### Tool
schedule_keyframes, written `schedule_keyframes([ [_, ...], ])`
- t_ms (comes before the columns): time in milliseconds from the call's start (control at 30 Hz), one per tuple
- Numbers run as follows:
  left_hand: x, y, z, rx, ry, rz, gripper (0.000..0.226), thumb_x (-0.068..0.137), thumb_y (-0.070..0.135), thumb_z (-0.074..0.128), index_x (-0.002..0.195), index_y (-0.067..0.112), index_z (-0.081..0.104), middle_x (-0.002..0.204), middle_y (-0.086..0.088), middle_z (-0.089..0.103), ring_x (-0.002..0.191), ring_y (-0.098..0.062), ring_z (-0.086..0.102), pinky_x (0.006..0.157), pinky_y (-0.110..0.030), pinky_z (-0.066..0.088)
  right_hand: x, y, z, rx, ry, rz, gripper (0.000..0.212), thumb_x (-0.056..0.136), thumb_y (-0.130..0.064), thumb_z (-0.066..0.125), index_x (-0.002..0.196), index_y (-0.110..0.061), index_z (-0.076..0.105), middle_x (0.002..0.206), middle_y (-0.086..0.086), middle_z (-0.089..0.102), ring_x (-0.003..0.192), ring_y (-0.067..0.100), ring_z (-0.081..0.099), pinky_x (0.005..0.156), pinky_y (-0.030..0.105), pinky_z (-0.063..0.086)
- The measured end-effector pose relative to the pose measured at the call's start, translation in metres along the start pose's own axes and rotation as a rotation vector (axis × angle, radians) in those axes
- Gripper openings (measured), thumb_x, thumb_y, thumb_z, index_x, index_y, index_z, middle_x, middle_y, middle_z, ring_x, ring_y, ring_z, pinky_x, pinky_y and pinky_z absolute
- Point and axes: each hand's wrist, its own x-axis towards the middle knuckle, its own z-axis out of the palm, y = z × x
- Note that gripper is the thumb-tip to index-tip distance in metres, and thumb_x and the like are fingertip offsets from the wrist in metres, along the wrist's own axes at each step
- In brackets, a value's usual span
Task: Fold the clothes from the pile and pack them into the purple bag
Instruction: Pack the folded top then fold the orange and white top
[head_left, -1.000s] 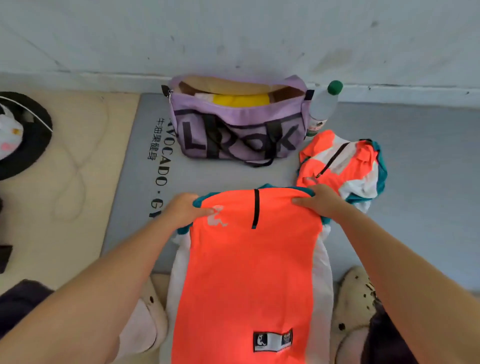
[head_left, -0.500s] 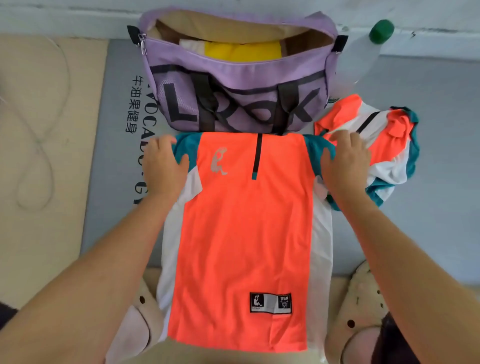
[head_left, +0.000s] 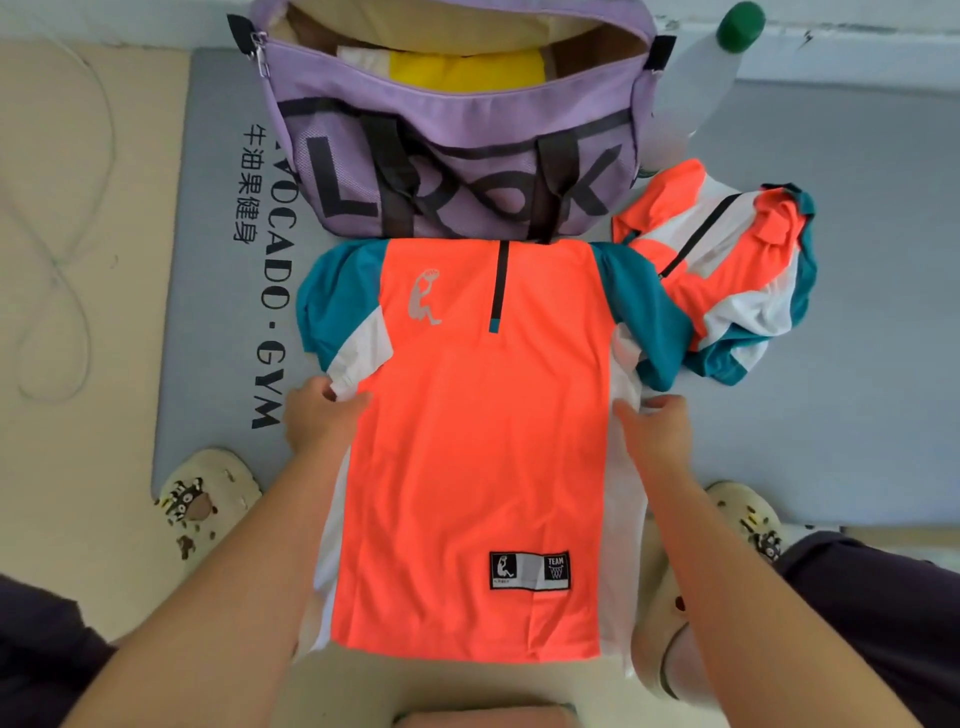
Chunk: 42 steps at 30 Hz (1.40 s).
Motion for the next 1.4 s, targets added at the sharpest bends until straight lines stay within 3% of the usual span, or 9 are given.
schedule_keyframes([
  [167, 0.003, 0.009, -0.004, -0.195, -0.016, -0.065, 0.033, 0.088, 0.042, 0.064, 0.08, 0.011, 0.056, 0.072, -0.005, 0.053, 0.068, -0.024, 0.051, 0.057, -0.029, 0.037, 0.009, -0.009, -0.001, 0.042, -0.113, -0.096, 0.047, 0.08, -0.029, 0.072, 0.06, -0.015, 0.032, 0.057, -0.002, 0.03, 0.052, 0.015, 0.03, 0.048, 0.03, 0.024],
  [300, 0.003, 0.014, -0.009, -0.293, -0.117, -0.28, 0.052, 0.085, 0.061, 0.06, 0.097, 0.011, 0.054, 0.084, -0.003, 0.057, 0.072, -0.019, 0.053, 0.06, -0.03, 0.041, 0.012, -0.001, -0.009, 0.436, -0.296, 0.127, 0.032, 0.08, -0.029, 0.075, 0.088, -0.002, 0.059, 0.084, 0.01, 0.055, 0.078, 0.023, 0.056, 0.071, 0.036, 0.046],
  [367, -0.002, 0.009, -0.014, -0.386, -0.238, -0.362, 0.069, 0.071, 0.067, 0.072, 0.107, 0.009, 0.062, 0.097, -0.006, 0.066, 0.09, -0.026, 0.064, 0.079, -0.039, 0.054, 0.014, 0.005, -0.011, 0.573, -0.405, 0.275, 0.036, 0.078, -0.029, 0.078, 0.098, -0.006, 0.058, 0.098, 0.008, 0.054, 0.09, 0.024, 0.054, 0.08, 0.038, 0.044],
  [533, -0.01, -0.003, -0.032, -0.779, -0.509, -0.473, 0.054, 0.074, 0.04, 0.083, 0.119, 0.012, 0.069, 0.113, -0.013, 0.072, 0.108, -0.028, 0.067, 0.098, -0.044, 0.05, 0.015, 0.002, -0.022, 0.639, -0.491, 0.329, 0.042, 0.084, -0.034, 0.074, 0.11, -0.002, 0.064, 0.108, 0.007, 0.067, 0.104, 0.02, 0.064, 0.092, 0.034, 0.048],
  [800, -0.007, 0.002, -0.059, -0.942, -0.523, -0.153, 0.042, 0.097, 0.026, 0.059, 0.135, 0.011, 0.054, 0.129, -0.012, 0.065, 0.12, -0.026, 0.061, 0.104, -0.045, 0.045, 0.016, -0.021, -0.056, 0.716, -0.555, 0.066, 0.028, 0.1, -0.016, 0.049, 0.121, 0.0, 0.059, 0.106, 0.009, 0.071, 0.093, 0.018, 0.07, 0.087, 0.036, 0.052],
  [967, -0.007, 0.021, -0.069, -0.759, -0.33, -0.066, 0.011, 0.094, 0.019, 0.063, 0.101, 0.012, 0.059, 0.112, -0.014, 0.067, 0.106, -0.029, 0.065, 0.093, -0.042, 0.05, 0.013, -0.051, -0.076, 0.655, -0.558, -0.01, 0.024, 0.1, -0.014, 0.05, 0.117, -0.004, 0.062, 0.105, 0.009, 0.071, 0.093, 0.02, 0.069, 0.078, 0.034, 0.058],
  [1067, 0.001, 0.036, -0.084, -0.778, -0.204, -0.006, 0.02, 0.089, 0.02, 0.07, 0.106, 0.015, 0.06, 0.108, -0.011, 0.068, 0.091, -0.021, 0.069, 0.077, -0.033, 0.052, 0.018, -0.076, -0.092, 0.666, -0.363, -0.1, 0.025, 0.097, -0.017, 0.056, 0.116, -0.001, 0.062, 0.11, 0.017, 0.067, 0.1, 0.028, 0.066, 0.088, 0.042, 0.052],
  [1200, 0.005, 0.046, -0.111, -0.818, -0.217, 0.102, 0.04, 0.085, 0.019, 0.074, 0.12, 0.037, 0.064, 0.106, -0.003, 0.074, 0.091, -0.014, 0.072, 0.075, -0.03, 0.055, 0.024, -0.093, -0.108, 0.64, -0.217, -0.126, 0.011, 0.091, -0.02, 0.065, 0.099, -0.018, 0.059, 0.096, 0.013, 0.059, 0.09, 0.027, 0.058, 0.076, 0.045, 0.049],
  [1400, 0.008, 0.045, -0.119, -0.707, -0.257, 0.186, 0.025, 0.084, 0.013, 0.073, 0.102, 0.031, 0.075, 0.112, -0.004, 0.073, 0.103, -0.018, 0.069, 0.088, -0.033, 0.054, 0.02, -0.092, -0.121, 0.627, -0.397, -0.254, 0.018, 0.09, -0.006, 0.063, 0.097, -0.019, 0.073, 0.096, 0.008, 0.066, 0.084, 0.022, 0.06, 0.074, 0.032, 0.054],
])
